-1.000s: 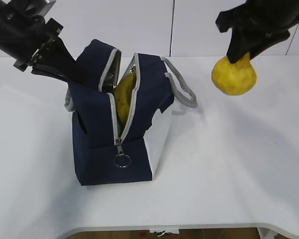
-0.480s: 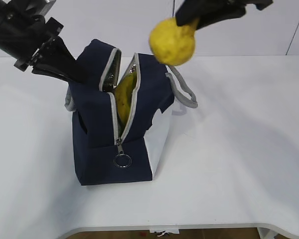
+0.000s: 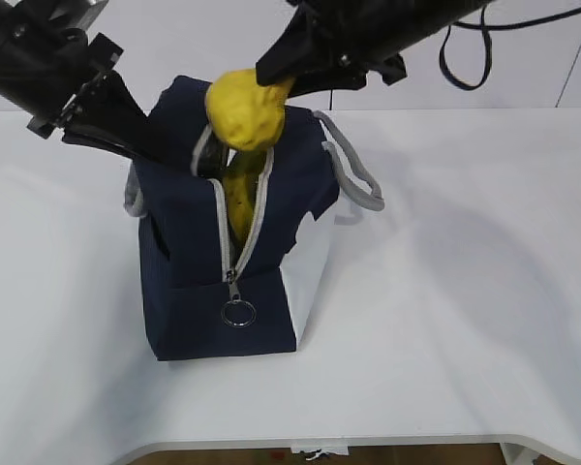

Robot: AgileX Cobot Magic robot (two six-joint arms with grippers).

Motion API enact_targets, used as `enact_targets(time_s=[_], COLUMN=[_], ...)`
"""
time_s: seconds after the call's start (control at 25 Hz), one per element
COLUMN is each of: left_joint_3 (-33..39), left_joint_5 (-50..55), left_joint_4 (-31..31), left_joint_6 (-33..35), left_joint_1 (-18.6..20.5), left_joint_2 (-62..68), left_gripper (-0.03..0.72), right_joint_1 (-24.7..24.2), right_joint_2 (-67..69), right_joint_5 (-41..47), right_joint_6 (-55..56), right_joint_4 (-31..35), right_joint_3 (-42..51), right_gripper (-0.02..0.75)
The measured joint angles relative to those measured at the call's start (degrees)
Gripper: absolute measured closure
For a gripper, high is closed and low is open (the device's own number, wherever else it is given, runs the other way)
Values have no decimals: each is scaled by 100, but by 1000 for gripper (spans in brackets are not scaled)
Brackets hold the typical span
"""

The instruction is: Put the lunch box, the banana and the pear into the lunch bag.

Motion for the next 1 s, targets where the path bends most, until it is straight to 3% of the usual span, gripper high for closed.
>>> enact_targets(time_s=[0.32,0.6,1.0], left_joint_3=[0,0,0], left_joint_5=[0,0,0], left_joint_4=[0,-11,-11], left_joint_6=[0,0,0], left_joint_1=[0,0,0], left_joint_2=[0,0,0], left_gripper=[676,676,676], right_joint_1=[40,183,164], right_joint_2=[408,408,408], right_joint_5=[108,587,1365], right_joint_6=[-52,-69,1315], right_joint_4=[15,-101,-2867], right_joint_3=[0,-335,-1299], right_gripper=[476,183,163])
